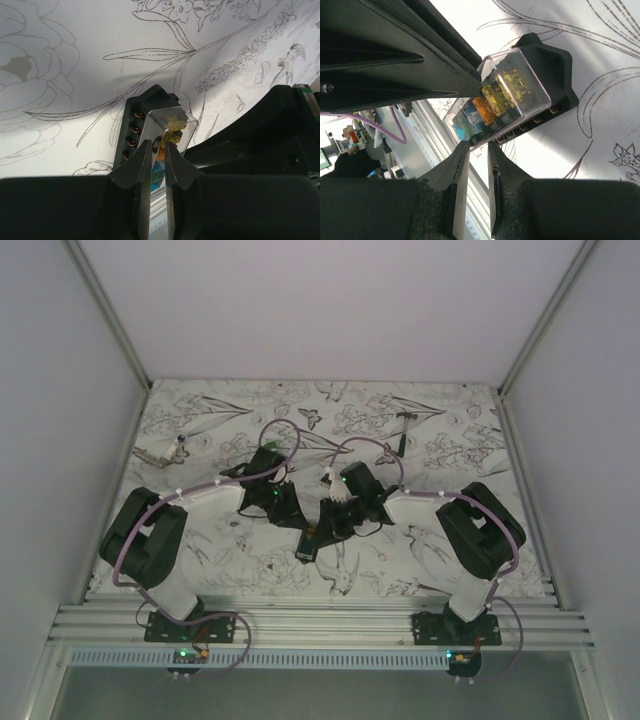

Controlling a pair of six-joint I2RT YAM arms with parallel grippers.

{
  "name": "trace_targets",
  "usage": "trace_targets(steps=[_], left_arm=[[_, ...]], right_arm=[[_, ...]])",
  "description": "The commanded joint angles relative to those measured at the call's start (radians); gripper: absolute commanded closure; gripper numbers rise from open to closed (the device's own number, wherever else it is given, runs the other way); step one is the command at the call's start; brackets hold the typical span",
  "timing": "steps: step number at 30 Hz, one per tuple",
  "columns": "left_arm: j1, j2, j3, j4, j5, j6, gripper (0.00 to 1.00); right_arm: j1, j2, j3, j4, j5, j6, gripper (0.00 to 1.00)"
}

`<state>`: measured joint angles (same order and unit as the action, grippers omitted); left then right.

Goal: Snap on the fuse box
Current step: Close the fuse box cover on the fuse box base.

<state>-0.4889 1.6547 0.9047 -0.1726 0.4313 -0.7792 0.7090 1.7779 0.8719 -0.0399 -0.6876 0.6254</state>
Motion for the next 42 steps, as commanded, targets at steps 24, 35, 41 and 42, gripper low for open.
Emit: trace_targets(steps=[24, 35, 41, 42], left_arm=[[-0.005, -0.310, -0.223, -0.011, -0.175, -0.178, 0.56], [0.092, -0.512, -0.274, -0.089, -0.254, -0.122, 0.27], [0.130, -0.550, -0.304, -0.100, -0.269, -0.115, 0.22], [0.133, -0.553, -0.309, -0.101, -0.269, -0.113, 0.22]], right_arm=[[0.045, -0.111, 0.228, -0.345, 0.513, -0.299, 0.59], [0.202, -0.082, 0.277, -0.445, 0.646, -0.225, 0.52], [0.238, -0.024, 0.337, -0.482, 0.638, -0.231, 0.52], [0.241, -0.012, 0.346, -0.495, 0.637, -0.231, 0.52]])
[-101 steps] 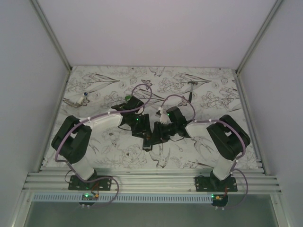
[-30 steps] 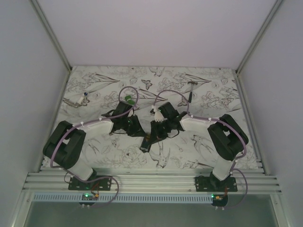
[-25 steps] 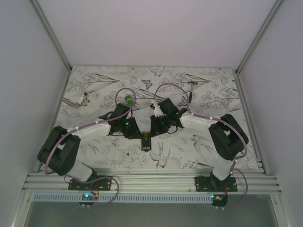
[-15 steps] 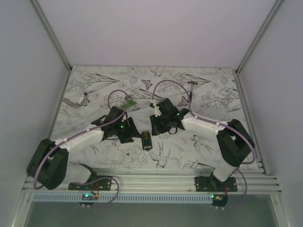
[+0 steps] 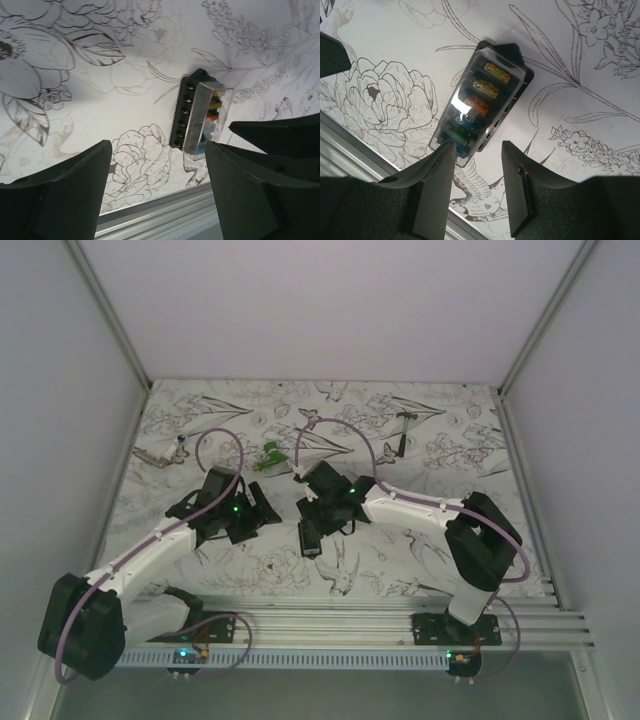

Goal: Snap on the fuse box
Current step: Close the fuse box cover on the fuse box base.

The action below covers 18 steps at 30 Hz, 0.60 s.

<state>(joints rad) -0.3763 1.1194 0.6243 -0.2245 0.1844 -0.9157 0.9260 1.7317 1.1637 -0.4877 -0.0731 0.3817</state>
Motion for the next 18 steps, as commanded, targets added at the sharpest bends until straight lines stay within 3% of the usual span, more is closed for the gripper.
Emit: trace_targets(steps=[1, 13, 18], left_arm=[[0.023, -0.021, -0.033, -0.049, -0.026, 0.024, 0.21], [0.075, -0.051, -0.072, -0.050, -0.037, 0.045, 0.12], [0.089, -0.054, -0.066, -0.049, -0.081, 0.069, 0.10]], right_arm=[[0.026, 0.047, 0.061, -0.056, 0.022, 0.012, 0.53], [0.034, 0.218, 0.089, -0.281, 0.150, 0.019, 0.60], [0.033, 0.122, 0.088, -0.224, 0.176, -0.006, 0.58]])
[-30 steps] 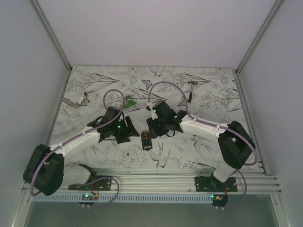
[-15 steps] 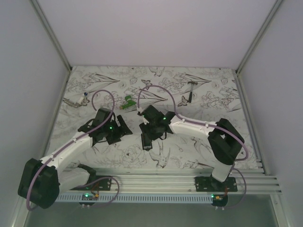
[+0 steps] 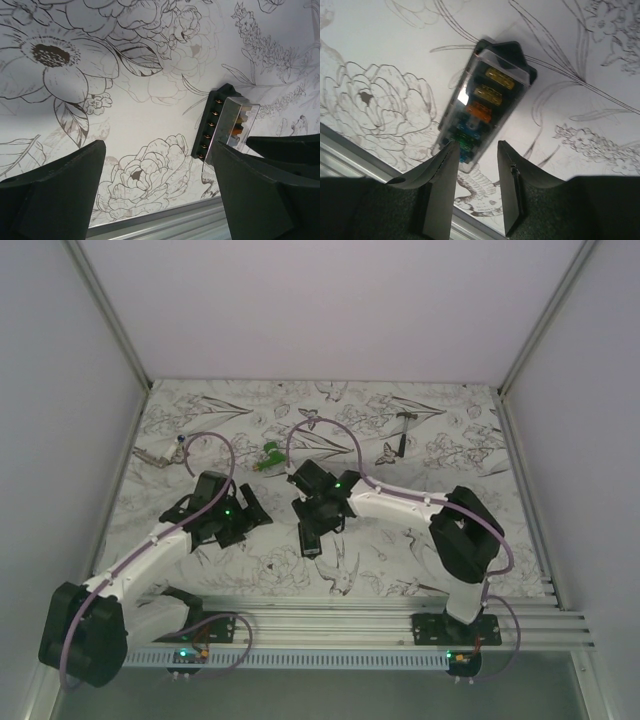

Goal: Snap on the fuse box
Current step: Close the fuse box cover on the fuse box base, then reset both arms

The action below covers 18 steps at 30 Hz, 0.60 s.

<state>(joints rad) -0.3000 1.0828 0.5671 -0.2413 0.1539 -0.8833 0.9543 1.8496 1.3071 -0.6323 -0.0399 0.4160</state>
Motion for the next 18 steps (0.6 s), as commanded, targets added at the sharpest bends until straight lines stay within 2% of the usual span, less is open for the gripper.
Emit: trace_targets(steps=[1, 6, 8, 11, 14, 15, 18], left_arm=[[0.015, -0.019, -0.005, -0.033, -0.065, 0.044, 0.09], [0.021, -0.029, 0.023, -0.033, -0.159, 0.083, 0.03], [0.024, -0.029, 0.031, -0.036, -0.213, 0.098, 0.01], [0.035, -0.030, 0.044, -0.046, -0.305, 0.139, 0.00], [0.058, -0.033, 0.048, -0.052, -0.404, 0.174, 0.00], [0.067, -0.034, 0.049, -0.053, -0.444, 0.191, 0.00], [0.090, -0.031, 0.052, -0.048, -0.590, 0.251, 0.00]], right_arm=[[0.002, -0.033, -0.053, -0.058, 0.158, -0.049, 0.56], [-0.077, -0.202, -0.081, 0.004, 0.332, -0.059, 0.40], [-0.146, -0.269, -0.130, 0.039, 0.390, -0.064, 0.32], [-0.279, -0.416, -0.241, 0.133, 0.430, -0.084, 0.26], [-0.409, -0.546, -0.372, 0.311, 0.506, -0.108, 0.19], [-0.440, -0.579, -0.425, 0.378, 0.547, -0.121, 0.12], [-0.549, -0.651, -0.594, 0.586, 0.572, -0.133, 0.02]])
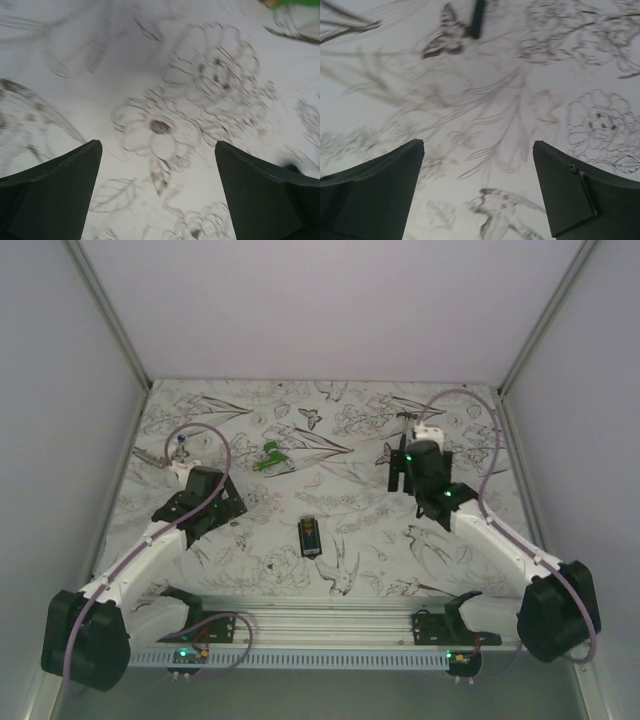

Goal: Snap on the fuse box
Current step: Reset both arms

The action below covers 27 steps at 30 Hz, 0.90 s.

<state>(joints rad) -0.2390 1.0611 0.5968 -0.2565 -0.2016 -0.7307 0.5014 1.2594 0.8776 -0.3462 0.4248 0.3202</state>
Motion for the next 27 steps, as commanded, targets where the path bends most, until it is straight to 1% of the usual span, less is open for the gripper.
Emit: trace_targets(steps=[1, 4, 7, 10, 12, 13, 15, 17, 20, 21, 23, 25, 27], left_arm=[[0.038, -0.008, 0.021, -0.021, -0.287, 0.122, 0.00], [0.068, 0.015, -0.007, 0.084, -0.366, 0.230, 0.00], [0.105, 0.054, -0.026, 0.211, -0.327, 0.344, 0.00], [0.125, 0.121, -0.047, 0.356, -0.304, 0.469, 0.00], [0.137, 0.181, -0.072, 0.476, -0.248, 0.540, 0.00], [0.143, 0.217, -0.079, 0.521, -0.218, 0.567, 0.00], [0.150, 0.272, -0.096, 0.594, -0.152, 0.628, 0.00], [0.167, 0.283, -0.134, 0.696, -0.103, 0.639, 0.00], [0.208, 0.274, -0.196, 0.849, 0.010, 0.644, 0.00], [0.226, 0.281, -0.195, 0.868, 0.053, 0.642, 0.00], [0.254, 0.312, -0.195, 0.912, 0.161, 0.656, 0.00], [0.260, 0.362, -0.221, 1.009, 0.245, 0.691, 0.00], [0.259, 0.413, -0.215, 1.038, 0.315, 0.727, 0.00]], right_arm=[[-0.133, -0.072, -0.211, 0.374, 0.113, -0.051, 0.00], [-0.209, -0.080, -0.370, 0.628, 0.165, -0.123, 0.01], [-0.261, -0.066, -0.493, 0.871, 0.181, -0.165, 0.01], [-0.301, -0.021, -0.560, 1.032, 0.130, -0.198, 0.01], [-0.312, 0.024, -0.604, 1.181, 0.121, -0.223, 0.01], [-0.316, 0.025, -0.616, 1.218, 0.077, -0.235, 0.01], [-0.329, 0.043, -0.682, 1.404, 0.007, -0.267, 0.01], [-0.345, 0.083, -0.710, 1.506, -0.045, -0.284, 0.01], [-0.348, 0.205, -0.720, 1.646, -0.109, -0.311, 0.01], [-0.351, 0.238, -0.708, 1.651, -0.134, -0.321, 0.01], [-0.386, 0.231, -0.661, 1.530, -0.190, -0.298, 0.01], [-0.437, 0.236, -0.617, 1.464, -0.295, -0.277, 0.01], [-0.449, 0.239, -0.615, 1.462, -0.328, -0.274, 0.01]])
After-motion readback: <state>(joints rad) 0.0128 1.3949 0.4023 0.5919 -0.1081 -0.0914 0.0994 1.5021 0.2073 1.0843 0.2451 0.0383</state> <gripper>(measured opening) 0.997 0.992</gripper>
